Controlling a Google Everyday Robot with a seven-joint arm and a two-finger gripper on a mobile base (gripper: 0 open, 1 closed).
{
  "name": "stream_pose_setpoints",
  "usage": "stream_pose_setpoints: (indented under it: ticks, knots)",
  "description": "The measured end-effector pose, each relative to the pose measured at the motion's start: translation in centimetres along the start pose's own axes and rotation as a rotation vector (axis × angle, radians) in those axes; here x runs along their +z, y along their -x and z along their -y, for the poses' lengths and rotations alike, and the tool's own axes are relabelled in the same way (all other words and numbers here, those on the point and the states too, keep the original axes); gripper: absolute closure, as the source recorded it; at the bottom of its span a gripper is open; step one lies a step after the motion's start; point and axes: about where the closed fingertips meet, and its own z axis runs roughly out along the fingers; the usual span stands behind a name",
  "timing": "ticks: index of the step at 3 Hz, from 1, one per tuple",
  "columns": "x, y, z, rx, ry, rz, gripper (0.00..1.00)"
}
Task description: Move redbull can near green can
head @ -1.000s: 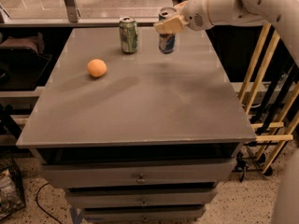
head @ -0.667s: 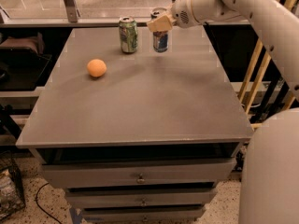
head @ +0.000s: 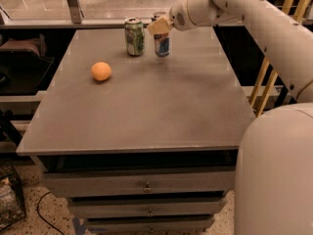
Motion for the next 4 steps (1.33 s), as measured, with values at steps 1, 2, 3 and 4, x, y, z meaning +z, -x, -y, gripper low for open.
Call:
stream_pose_setpoints:
  ticks: [1,2,3,4]
  knots:
    - [1.1,0.1,-0.2,0.018,-0.011,0.002,1.00]
    - [1.9,0.1,-0.3,0.027,-0.020,0.021,1.00]
    - [2.7,-0.3,-0.2,0.037,-0.023,0.030,1.00]
    - [3.2,-1.1,0.2,0.059,-0.030,0.043,1.00]
